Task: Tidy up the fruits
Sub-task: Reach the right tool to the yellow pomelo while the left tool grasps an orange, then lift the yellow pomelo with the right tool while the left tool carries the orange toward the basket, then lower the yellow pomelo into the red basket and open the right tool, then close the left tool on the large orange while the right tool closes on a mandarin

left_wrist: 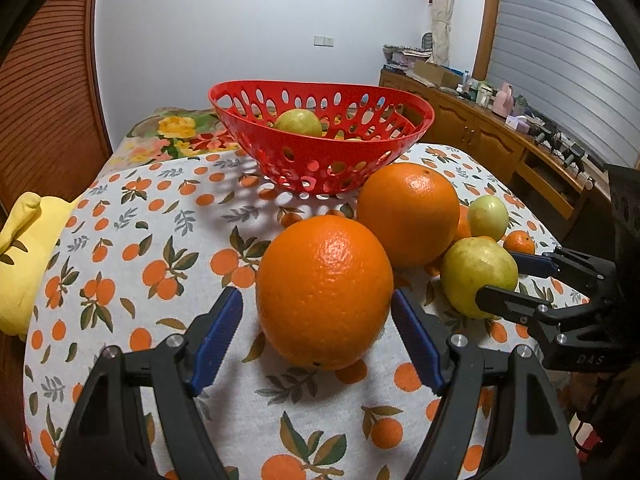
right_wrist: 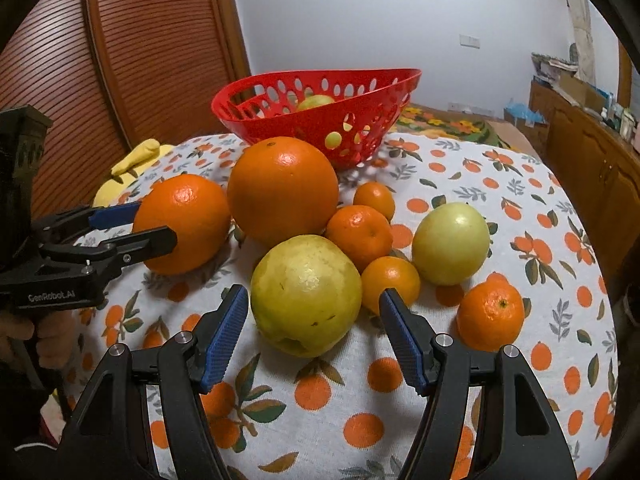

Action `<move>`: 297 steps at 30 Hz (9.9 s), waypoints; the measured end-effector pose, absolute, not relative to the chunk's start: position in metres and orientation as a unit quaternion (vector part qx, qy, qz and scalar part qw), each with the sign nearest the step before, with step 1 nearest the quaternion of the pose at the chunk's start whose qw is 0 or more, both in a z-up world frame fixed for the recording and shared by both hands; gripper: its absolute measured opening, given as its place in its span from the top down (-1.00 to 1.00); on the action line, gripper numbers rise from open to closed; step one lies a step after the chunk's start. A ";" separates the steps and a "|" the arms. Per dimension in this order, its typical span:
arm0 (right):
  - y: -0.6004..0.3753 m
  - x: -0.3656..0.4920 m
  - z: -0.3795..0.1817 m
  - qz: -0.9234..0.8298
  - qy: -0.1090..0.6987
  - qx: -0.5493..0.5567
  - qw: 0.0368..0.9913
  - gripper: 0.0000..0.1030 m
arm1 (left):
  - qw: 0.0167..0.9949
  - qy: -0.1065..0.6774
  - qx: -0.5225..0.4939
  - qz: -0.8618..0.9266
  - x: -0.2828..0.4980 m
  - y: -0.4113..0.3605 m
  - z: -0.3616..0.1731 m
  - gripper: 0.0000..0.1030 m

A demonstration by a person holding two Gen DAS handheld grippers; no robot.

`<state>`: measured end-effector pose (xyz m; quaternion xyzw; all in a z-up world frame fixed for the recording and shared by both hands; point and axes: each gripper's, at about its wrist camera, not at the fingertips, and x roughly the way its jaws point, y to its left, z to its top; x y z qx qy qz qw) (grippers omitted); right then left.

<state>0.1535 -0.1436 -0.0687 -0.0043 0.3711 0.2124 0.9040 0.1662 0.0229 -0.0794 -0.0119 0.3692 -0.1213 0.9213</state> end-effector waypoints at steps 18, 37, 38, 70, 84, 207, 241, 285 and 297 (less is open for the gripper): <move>-0.137 0.155 -0.071 0.213 0.372 -0.021 0.903 -0.19 | 0.917 0.378 -0.008 -0.130 0.176 0.016 -0.080 -0.50; -0.134 0.156 -0.072 0.218 0.371 -0.025 0.902 -0.16 | 0.903 0.406 -0.008 -0.138 0.199 0.009 -0.093 -0.55; -0.135 0.155 -0.072 0.219 0.371 -0.024 0.902 -0.16 | 0.903 0.406 -0.008 -0.138 0.199 0.008 -0.093 -0.55; -0.139 0.160 -0.076 0.235 0.389 0.014 0.891 -0.24 | 0.911 0.381 -0.049 -0.151 0.166 0.030 -0.078 -0.50; -0.140 0.153 -0.064 0.247 0.365 0.007 0.898 -0.19 | 0.921 0.355 -0.049 -0.152 0.163 0.033 -0.055 -0.50; -0.083 0.351 -0.017 0.254 0.364 -0.115 0.889 -0.20 | 0.939 0.329 -0.020 -0.100 0.281 0.062 -0.019 -0.60; -0.209 0.190 0.003 0.168 0.310 -0.010 0.936 -0.36 | 0.937 0.320 -0.008 -0.142 0.196 0.007 -0.012 -0.60; -0.238 0.174 -0.084 0.127 0.398 0.047 0.907 0.17 | 0.910 0.380 -0.004 -0.167 0.192 -0.024 -0.053 -0.60; -0.239 0.174 -0.084 0.128 0.397 0.049 0.907 0.17 | 0.902 0.392 0.004 -0.182 0.221 -0.048 -0.055 -0.60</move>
